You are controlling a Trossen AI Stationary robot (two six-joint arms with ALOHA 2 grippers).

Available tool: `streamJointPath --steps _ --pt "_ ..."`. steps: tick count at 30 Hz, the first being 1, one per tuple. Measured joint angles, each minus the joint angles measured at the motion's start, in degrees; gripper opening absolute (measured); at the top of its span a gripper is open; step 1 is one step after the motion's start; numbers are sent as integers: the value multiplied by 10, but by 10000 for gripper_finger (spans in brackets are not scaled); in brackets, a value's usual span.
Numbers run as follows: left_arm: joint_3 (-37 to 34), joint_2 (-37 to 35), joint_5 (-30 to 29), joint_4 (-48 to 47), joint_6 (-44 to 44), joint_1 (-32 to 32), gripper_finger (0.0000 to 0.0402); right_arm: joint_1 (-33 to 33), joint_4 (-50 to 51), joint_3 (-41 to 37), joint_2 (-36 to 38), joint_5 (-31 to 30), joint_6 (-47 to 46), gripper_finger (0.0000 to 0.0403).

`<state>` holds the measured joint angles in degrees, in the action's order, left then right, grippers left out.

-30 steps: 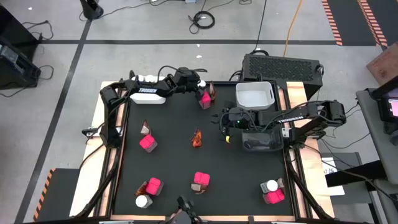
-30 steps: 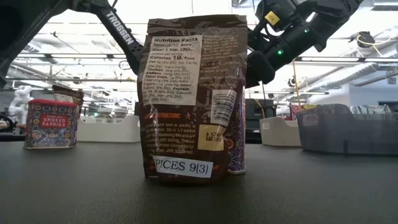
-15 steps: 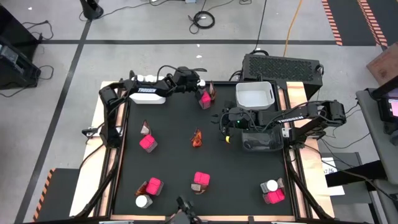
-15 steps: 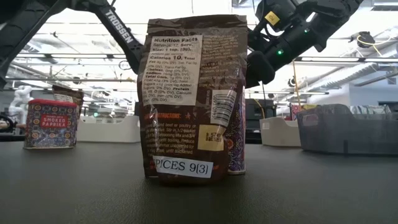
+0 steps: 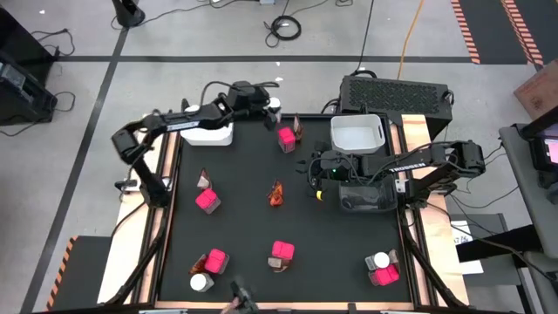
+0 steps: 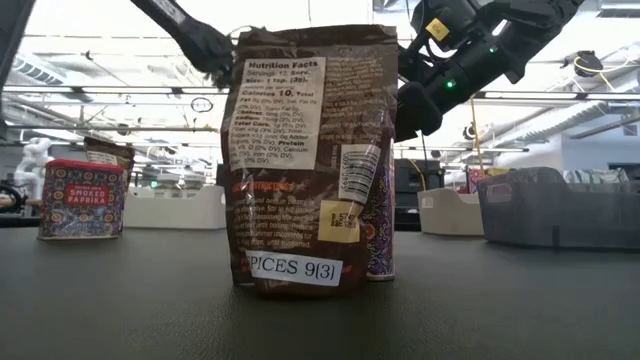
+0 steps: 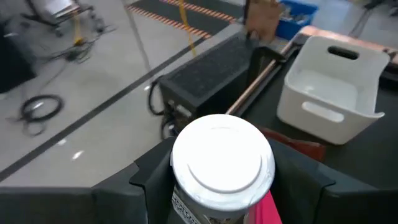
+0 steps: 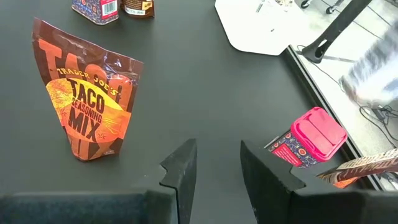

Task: Sort spices by type
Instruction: Put the white seasoning bottle into the left white bin

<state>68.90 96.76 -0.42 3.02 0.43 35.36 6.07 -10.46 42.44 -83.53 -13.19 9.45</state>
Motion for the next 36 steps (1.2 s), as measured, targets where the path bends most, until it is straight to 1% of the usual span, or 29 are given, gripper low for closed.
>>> streamJointPath --steps 5,11,15,18,21,24,31,34,36 --pt "0 -91 -43 -91 0 0 212 0 0 0 0 0 -3 120" --pt "0 -186 -114 -225 -5 2 211 0 -1 0 0 0 -4 120" --pt "0 -231 -122 -297 -41 13 215 0 -8 0 0 0 1 120" --pt "0 -252 -134 -334 -47 18 216 0 -13 0 0 0 1 120" --pt "0 -262 -173 -357 -60 18 217 0 -15 0 0 0 2 120" --pt "-24 -268 -202 -355 -80 27 217 0 -15 0 0 0 2 120" --pt "-104 -268 -201 -333 -114 66 218 0 -16 0 0 28 2 120" --pt "-125 -275 -200 -329 -120 78 219 0 -15 0 0 30 2 120" --pt "-137 -279 -200 -310 -119 83 219 0 -13 0 0 30 2 120"
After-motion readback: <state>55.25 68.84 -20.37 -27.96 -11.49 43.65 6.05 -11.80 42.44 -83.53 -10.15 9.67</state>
